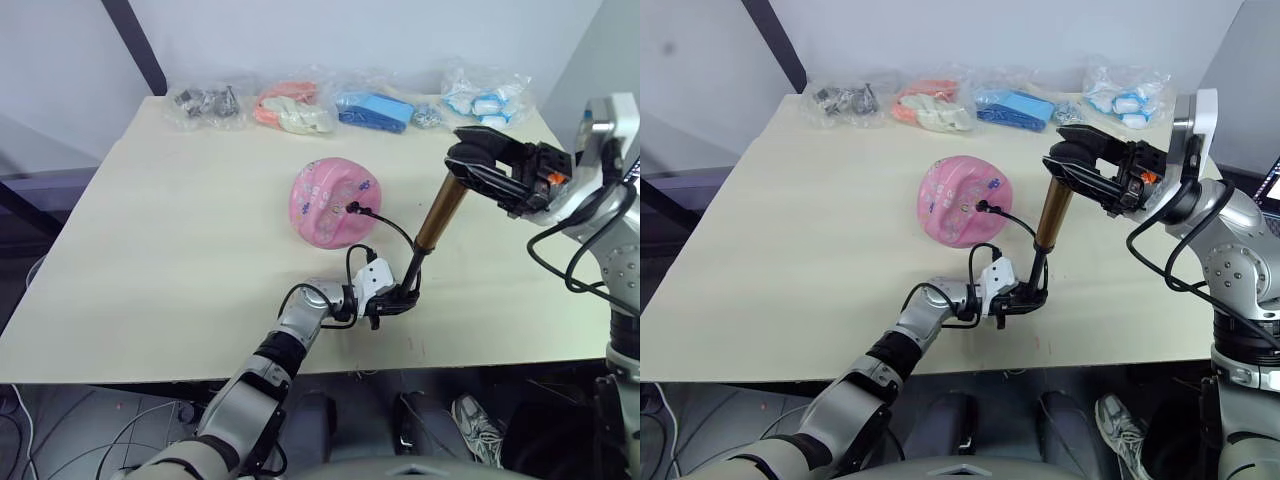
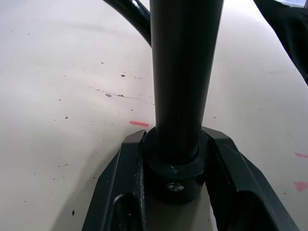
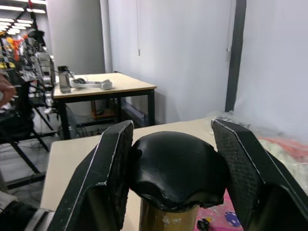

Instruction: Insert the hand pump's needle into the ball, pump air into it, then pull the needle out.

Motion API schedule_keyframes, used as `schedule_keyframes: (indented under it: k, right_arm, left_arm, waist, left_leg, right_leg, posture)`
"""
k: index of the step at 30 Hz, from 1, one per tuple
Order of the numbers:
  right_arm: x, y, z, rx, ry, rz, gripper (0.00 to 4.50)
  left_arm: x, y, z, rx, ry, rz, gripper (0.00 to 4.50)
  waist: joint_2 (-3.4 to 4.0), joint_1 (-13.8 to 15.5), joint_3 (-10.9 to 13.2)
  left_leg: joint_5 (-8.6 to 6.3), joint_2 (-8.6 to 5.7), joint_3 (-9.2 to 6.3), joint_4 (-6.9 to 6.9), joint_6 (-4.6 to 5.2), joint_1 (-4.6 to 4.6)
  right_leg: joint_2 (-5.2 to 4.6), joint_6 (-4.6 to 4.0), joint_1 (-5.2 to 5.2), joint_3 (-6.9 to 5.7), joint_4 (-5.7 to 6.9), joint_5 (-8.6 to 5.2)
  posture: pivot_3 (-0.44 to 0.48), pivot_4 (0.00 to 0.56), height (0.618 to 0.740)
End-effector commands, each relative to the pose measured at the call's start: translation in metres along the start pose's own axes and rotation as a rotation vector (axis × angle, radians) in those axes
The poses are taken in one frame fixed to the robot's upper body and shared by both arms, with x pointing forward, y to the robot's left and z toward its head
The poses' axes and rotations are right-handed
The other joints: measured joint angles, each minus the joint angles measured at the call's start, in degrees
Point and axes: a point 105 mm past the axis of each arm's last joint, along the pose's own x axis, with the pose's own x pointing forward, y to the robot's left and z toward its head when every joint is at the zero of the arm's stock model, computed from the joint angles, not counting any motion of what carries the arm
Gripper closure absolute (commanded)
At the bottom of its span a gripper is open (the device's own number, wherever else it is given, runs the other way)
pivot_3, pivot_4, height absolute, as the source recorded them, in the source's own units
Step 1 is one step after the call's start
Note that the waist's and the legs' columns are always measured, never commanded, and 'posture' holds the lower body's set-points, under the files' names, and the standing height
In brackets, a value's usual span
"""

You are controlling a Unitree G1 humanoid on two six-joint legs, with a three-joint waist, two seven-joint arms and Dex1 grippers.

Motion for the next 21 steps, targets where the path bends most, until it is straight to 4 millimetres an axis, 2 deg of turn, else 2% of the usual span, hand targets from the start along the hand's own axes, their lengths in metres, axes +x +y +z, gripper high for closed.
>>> schedule_keyframes:
  k: [1,9,14,21]
  right_arm:
    - [-0.005,0.002,-0.036,0.043,0.098,-0.044,2.41]
    - [-0.012,0.020,-0.092,0.123,0.246,-0.051,2.41]
    - [-0.011,0.024,-0.103,0.145,0.265,-0.057,2.41]
    - [-0.013,0.037,-0.133,0.173,0.320,-0.061,2.41]
  left_arm:
    - [-0.003,-0.009,-0.024,-0.048,0.056,-0.009,3.38]
    - [-0.003,-0.009,-0.024,-0.042,0.041,-0.006,3.38]
    - [-0.003,-0.008,-0.024,-0.027,0.034,0.000,3.38]
    - [-0.003,-0.008,-0.023,-0.035,0.008,0.007,3.38]
  waist:
    - [-0.14,-0.05,-0.37]
    - [-0.18,-0.06,-0.80]
    - [-0.17,-0.03,-0.82]
    - [-0.16,-0.03,-0.82]
  left_leg:
    - [0.00,0.02,-0.01,-0.03,0.00,0.03]
    - [-0.01,0.07,0.00,-0.08,0.00,0.06]
    - [-0.01,0.08,-0.01,-0.09,0.00,0.07]
    - [-0.01,0.07,0.00,-0.12,0.01,0.05]
  right_leg:
    - [0.01,-0.01,0.00,0.00,-0.01,-0.01]
    - [0.05,-0.02,0.01,0.02,-0.05,-0.02]
    - [0.06,-0.04,0.01,0.01,-0.05,-0.02]
    - [0.06,-0.04,0.00,0.01,-0.09,-0.02]
  posture:
    - [0.000,0.150,0.740]
    - [0.000,0.150,0.740]
    - [0.000,0.150,0.740]
    - [0.000,0.150,0.740]
